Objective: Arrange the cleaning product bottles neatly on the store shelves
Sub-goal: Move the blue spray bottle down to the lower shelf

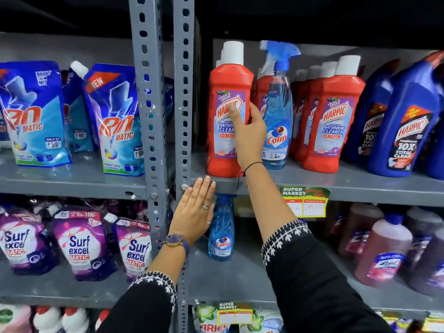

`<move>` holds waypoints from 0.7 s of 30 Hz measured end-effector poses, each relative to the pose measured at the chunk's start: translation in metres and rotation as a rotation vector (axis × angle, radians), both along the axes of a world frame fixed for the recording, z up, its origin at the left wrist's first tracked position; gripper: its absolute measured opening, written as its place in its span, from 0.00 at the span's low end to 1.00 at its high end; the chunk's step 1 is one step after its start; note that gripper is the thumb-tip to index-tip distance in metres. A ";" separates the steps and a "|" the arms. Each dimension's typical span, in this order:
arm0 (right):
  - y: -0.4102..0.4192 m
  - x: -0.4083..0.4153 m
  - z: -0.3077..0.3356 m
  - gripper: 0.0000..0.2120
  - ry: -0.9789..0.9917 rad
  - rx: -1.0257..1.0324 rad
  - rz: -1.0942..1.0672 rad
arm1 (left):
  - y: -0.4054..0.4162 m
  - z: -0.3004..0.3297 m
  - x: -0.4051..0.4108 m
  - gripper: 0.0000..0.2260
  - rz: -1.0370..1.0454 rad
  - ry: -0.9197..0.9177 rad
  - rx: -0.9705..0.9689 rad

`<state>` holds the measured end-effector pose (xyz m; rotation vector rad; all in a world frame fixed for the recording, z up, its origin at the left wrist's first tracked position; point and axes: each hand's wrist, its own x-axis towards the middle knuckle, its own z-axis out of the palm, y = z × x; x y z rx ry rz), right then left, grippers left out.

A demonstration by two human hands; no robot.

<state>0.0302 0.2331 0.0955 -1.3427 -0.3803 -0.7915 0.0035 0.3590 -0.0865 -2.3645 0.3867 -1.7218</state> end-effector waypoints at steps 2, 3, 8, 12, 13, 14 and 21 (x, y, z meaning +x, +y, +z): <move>0.001 0.000 -0.001 0.15 0.005 0.004 -0.007 | 0.000 -0.001 0.000 0.34 0.000 -0.001 0.000; 0.002 0.000 -0.001 0.15 0.011 0.002 -0.010 | 0.000 -0.002 0.001 0.34 0.003 -0.008 0.004; 0.006 -0.007 0.000 0.17 -0.019 0.118 -0.091 | 0.001 -0.003 0.003 0.34 0.015 -0.015 0.024; -0.011 -0.006 0.008 0.17 -0.143 0.262 -0.387 | 0.001 -0.004 0.003 0.34 -0.001 -0.021 0.021; -0.018 -0.001 0.011 0.21 -0.138 0.243 -0.476 | 0.001 -0.004 0.003 0.34 -0.008 -0.020 0.020; -0.025 0.003 0.016 0.27 -0.092 0.209 -0.546 | 0.001 -0.004 0.003 0.34 -0.012 -0.018 0.019; -0.034 0.025 0.011 0.58 0.390 -0.052 -0.587 | 0.001 -0.003 0.001 0.34 -0.016 -0.019 0.017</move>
